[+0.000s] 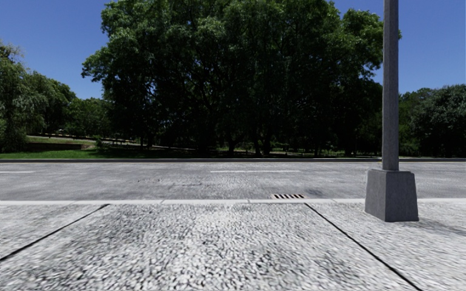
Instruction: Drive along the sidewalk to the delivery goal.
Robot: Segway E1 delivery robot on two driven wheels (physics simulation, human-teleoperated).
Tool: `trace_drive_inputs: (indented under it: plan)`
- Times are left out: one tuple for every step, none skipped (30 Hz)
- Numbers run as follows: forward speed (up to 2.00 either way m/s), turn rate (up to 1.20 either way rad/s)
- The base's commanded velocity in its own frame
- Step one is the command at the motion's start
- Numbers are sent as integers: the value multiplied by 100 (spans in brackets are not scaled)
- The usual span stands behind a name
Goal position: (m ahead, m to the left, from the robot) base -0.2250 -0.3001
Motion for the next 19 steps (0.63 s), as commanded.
trace_drive_inputs:
  plan:
    - [0, 0]
    - [0, 0]
    - [0, 0]
    - [0, 0]
    - [0, 0]
    - [0, 0]
    - [0, 0]
    - [0, 0]
    - [0, 0]
    - [0, 0]
    - [0, 0]
    - [0, 0]
    - [0, 0]
    - [0, 0]
    - [0, 0]
    - [0, 0]
    - [0, 0]
    - [0, 0]
    - [0, 0]
